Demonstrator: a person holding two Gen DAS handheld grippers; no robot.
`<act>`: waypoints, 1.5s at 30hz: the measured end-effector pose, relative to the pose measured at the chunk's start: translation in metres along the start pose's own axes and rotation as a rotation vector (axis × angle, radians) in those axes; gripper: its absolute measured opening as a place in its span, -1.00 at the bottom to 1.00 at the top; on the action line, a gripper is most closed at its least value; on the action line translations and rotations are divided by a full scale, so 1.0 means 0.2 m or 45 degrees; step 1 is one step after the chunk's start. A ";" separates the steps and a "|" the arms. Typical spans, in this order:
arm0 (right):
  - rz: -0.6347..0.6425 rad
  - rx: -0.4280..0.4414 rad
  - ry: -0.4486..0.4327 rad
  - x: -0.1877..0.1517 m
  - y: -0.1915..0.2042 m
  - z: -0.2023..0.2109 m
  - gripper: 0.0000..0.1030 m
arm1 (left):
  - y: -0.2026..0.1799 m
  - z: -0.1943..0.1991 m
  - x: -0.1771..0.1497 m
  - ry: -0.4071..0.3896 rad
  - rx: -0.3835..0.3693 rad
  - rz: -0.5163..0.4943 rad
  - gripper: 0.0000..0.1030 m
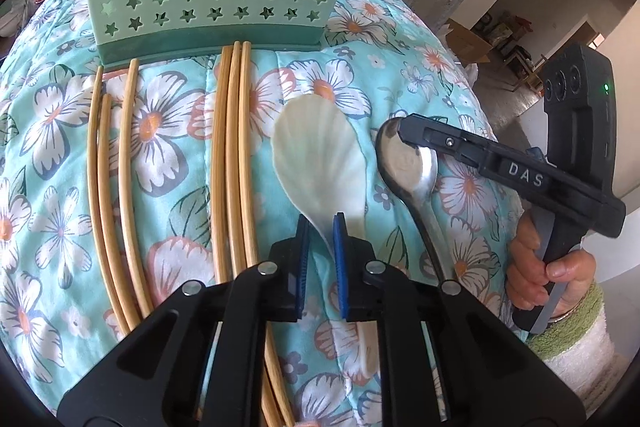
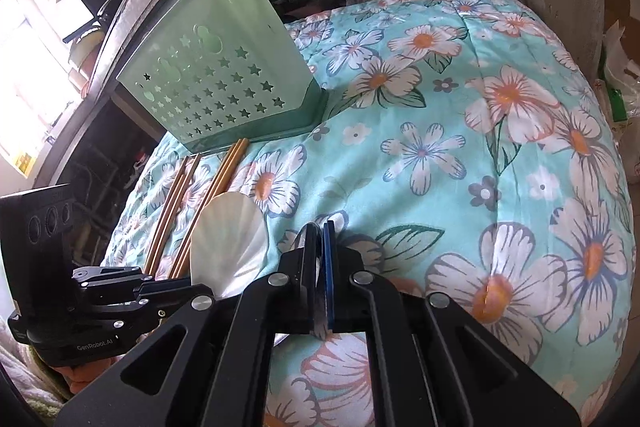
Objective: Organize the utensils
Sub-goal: 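Lift the ceramic spoon with the left tool while the right tool lifts the metal spoon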
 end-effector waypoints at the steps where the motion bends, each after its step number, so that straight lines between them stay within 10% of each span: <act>1: -0.004 0.003 0.002 0.00 0.00 0.00 -0.92 | -0.01 0.01 -0.01 -0.002 0.015 -0.011 -0.81; 14: 0.040 -0.041 0.025 0.00 0.07 -0.01 -0.84 | -0.01 0.13 -0.15 -0.005 0.066 -0.031 -0.66; 30: -0.008 0.020 0.076 -0.06 0.01 -0.01 -0.47 | 0.04 0.19 0.12 0.019 0.105 -0.348 -0.43; 45: -0.183 0.170 0.090 -0.03 -0.05 -0.03 -0.48 | 0.05 -0.04 0.22 0.200 -0.070 -0.404 -0.43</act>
Point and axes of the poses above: each gripper's, at about its wrist camera, not at the fingertips, and z roughly against the way its jaws point, y to its left, x to its top, the point moved 5 cm from there along -z, roughly the way its jaws point, and after that the axes turned 14 degrees about -z, right-handed, at the moved point
